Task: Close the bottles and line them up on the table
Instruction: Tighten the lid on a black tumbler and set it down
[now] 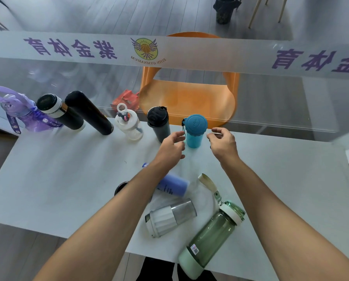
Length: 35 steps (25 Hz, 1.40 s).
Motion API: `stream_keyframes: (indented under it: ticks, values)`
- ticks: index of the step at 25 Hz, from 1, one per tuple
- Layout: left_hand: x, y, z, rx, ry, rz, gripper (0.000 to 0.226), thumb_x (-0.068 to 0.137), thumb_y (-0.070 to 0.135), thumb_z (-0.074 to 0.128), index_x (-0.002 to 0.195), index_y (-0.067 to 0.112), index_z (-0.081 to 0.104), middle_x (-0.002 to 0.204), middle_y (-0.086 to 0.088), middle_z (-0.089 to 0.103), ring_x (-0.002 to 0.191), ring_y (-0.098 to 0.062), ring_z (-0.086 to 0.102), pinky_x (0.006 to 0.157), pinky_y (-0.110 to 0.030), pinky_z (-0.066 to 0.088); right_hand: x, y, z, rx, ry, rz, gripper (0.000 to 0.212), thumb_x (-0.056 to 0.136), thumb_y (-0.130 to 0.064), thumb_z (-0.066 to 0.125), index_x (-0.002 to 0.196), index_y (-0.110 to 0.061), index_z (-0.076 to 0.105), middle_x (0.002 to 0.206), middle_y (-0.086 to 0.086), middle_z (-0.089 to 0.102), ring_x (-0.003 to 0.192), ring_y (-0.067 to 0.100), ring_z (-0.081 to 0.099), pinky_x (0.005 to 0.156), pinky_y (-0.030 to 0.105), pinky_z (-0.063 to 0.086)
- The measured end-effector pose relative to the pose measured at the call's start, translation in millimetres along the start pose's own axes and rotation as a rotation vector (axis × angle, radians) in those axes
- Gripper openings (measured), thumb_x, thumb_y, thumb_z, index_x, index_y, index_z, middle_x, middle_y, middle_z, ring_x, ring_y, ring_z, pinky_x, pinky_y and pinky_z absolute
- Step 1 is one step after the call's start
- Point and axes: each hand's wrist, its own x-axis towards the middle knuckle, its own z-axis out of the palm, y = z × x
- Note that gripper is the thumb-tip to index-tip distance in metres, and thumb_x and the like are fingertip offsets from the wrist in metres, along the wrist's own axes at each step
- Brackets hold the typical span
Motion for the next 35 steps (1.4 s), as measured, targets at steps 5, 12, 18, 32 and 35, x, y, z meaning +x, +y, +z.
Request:
stream_keyframes:
  ticks: [5,12,18,32,35]
  values:
    - [-65.3,-41.5,4.5,0.14,-0.04,0.059,0.036,0.095,0.003,0.045,0.122,0.017,0.064,0.12,0.0,0.067,0.103,-0.018,0.063,0.096,-0.039,0.055,-44.5,27.3,-6.0,-0.009,-0.054,-0.019,0.024,0.092,-0.024,0.062,0.115,-0.016,0.067,0.106,0.008,0.073,0.094,0.023,0.068,0.092,0.043,0.058]
    - [-156.6,-132.3,-26.8,0.331,-0.022,0.079,0.025,0.091,0.01,0.053,0.107,0.022,0.068,0.101,0.008,0.071,0.085,-0.006,0.065,0.075,-0.015,0.048,-136.0,73.9,16.5,-0.14,-0.176,-0.056,0.019,0.091,-0.018,0.065,0.108,-0.015,0.071,0.098,0.003,0.072,0.096,0.022,0.068,0.087,0.031,0.05]
    - [-167.4,-186.7,-83.7,0.183,0.229,-0.128,0.024,0.091,0.019,0.06,0.114,0.021,0.058,0.099,-0.001,0.068,0.087,-0.023,0.066,0.087,-0.045,0.056,-192.9,84.4,55.6,-0.238,-0.272,-0.07,0.023,0.09,-0.021,0.065,0.112,-0.02,0.07,0.101,0.0,0.072,0.102,0.021,0.068,0.095,0.033,0.05]
    - [-167.3,-134.6,-123.0,-0.287,0.189,-0.04,0.033,0.101,0.016,0.047,0.134,0.018,0.053,0.124,0.001,0.058,0.101,-0.008,0.058,0.08,-0.031,0.056,-206.6,44.7,124.7,0.032,-0.365,-0.046,0.019,0.098,-0.037,0.058,0.097,-0.023,0.071,0.101,0.005,0.071,0.104,0.025,0.065,0.101,0.045,0.05]
    - [-171.3,-128.2,-127.7,-0.265,0.213,0.042,0.028,0.099,0.024,0.052,0.126,0.023,0.058,0.127,-0.001,0.062,0.108,-0.011,0.062,0.09,-0.042,0.057,-217.6,32.3,112.2,0.1,-0.331,-0.081,0.027,0.098,-0.036,0.059,0.104,-0.013,0.072,0.1,0.006,0.072,0.097,0.022,0.067,0.096,0.04,0.053]
